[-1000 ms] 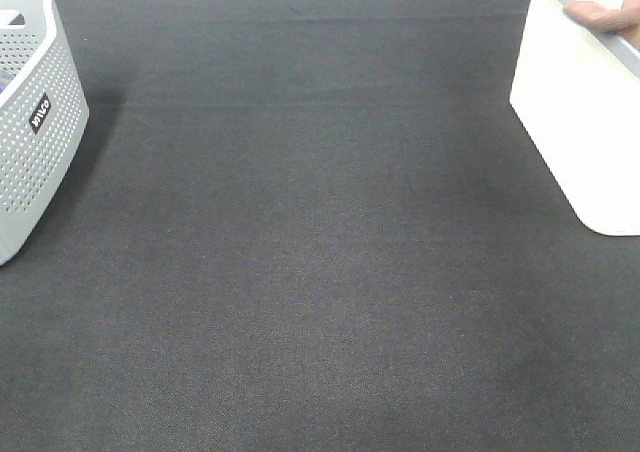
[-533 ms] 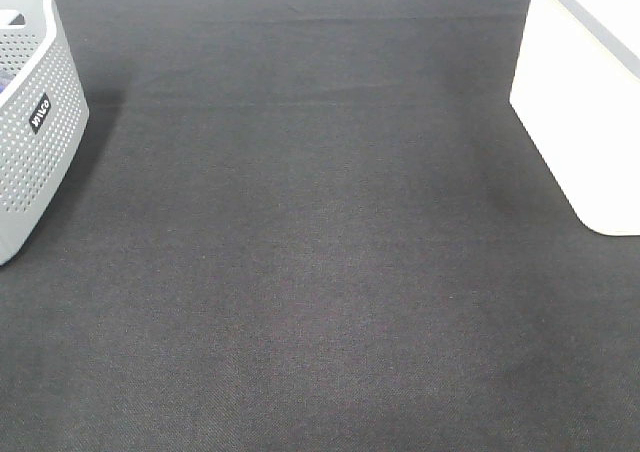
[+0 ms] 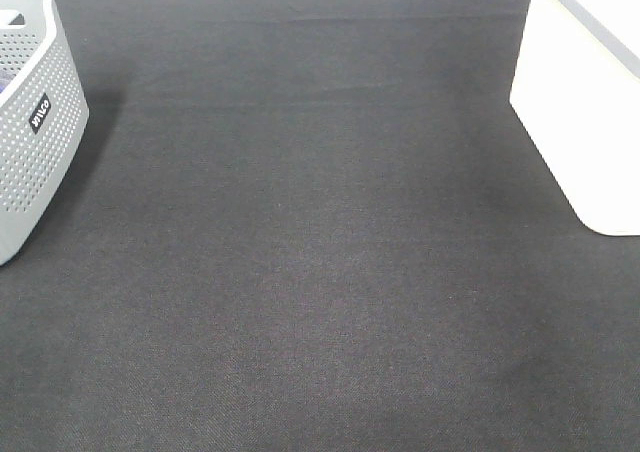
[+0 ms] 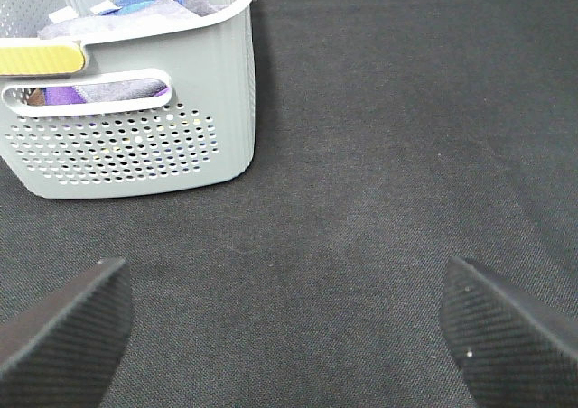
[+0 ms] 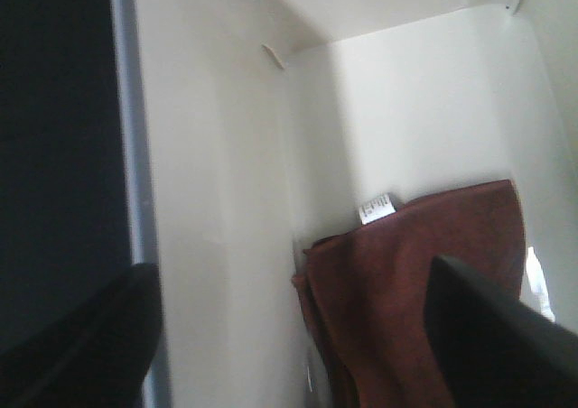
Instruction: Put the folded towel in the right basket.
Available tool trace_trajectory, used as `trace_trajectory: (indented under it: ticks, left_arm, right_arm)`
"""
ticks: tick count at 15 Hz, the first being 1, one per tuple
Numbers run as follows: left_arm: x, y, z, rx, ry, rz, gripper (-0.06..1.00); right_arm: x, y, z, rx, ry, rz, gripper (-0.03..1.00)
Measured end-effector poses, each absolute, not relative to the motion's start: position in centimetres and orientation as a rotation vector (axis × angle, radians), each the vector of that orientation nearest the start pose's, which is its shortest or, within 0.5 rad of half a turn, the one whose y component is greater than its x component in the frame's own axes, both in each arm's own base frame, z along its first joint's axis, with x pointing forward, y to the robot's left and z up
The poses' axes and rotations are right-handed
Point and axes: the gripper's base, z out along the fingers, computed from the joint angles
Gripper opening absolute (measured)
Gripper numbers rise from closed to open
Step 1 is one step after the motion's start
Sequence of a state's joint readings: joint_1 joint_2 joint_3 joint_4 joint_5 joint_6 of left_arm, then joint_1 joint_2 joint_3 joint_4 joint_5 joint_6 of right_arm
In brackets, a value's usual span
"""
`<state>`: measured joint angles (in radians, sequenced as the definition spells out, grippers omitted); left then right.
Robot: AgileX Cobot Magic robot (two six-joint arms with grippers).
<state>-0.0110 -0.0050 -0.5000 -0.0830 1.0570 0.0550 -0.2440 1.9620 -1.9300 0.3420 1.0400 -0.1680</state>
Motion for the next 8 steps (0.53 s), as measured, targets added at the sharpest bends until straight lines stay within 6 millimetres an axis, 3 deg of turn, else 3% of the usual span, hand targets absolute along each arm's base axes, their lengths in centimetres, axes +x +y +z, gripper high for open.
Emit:
trace_trajectory:
  ticks: [4, 8]
  left_arm:
    - [-0.6, -0.7, 27.8, 0.071, 2.032, -0.072, 0.87]
    - [-0.6, -0.7, 27.8, 0.071, 2.032, -0.072, 0.87]
  right_arm:
    - [41.6, -2.4, 37.1, -0.008, 2.477, 0.26, 0.76]
    - [39.0, 1.2, 39.5, -0.125, 2.515, 0.267, 0.76]
